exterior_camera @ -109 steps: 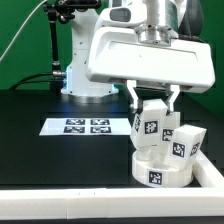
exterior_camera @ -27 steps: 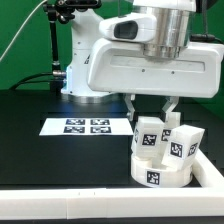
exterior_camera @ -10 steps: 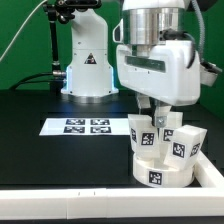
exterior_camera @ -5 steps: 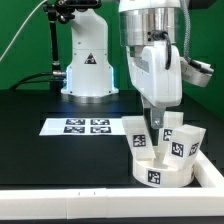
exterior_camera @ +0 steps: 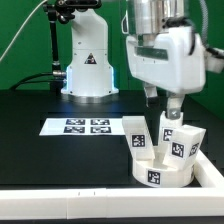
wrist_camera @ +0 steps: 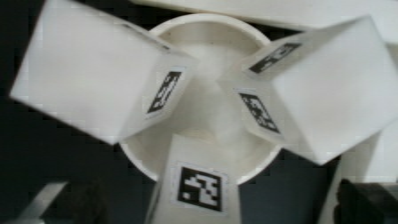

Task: Assemble stool

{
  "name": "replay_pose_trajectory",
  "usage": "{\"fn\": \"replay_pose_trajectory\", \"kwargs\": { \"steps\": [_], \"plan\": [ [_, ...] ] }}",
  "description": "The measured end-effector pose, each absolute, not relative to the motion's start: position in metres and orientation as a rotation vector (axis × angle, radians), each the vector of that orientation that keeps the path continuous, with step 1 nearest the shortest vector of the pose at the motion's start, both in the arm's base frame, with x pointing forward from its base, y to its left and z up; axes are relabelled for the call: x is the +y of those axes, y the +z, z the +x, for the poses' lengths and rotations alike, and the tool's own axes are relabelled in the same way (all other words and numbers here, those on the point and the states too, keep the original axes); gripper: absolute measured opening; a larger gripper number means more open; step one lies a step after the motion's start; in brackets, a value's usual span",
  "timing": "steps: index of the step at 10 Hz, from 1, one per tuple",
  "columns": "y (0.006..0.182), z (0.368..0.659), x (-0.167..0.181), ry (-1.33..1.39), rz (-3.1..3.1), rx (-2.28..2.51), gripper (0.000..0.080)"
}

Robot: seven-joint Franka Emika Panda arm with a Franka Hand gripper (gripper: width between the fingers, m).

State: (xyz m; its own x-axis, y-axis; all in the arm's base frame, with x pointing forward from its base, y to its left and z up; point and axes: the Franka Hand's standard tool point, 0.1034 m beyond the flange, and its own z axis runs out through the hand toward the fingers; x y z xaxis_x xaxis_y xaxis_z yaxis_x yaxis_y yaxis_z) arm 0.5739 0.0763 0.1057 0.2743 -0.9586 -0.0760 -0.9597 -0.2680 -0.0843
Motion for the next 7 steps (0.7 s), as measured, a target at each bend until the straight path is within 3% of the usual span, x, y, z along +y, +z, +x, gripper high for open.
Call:
{"fn": "replay_pose_trajectory", "kwargs": {
  "steps": [7],
  "plan": [
    [0.1046, 0.5742, 0.0768, -0.061, -2.963, 0.856, 0.0649]
  ]
}}
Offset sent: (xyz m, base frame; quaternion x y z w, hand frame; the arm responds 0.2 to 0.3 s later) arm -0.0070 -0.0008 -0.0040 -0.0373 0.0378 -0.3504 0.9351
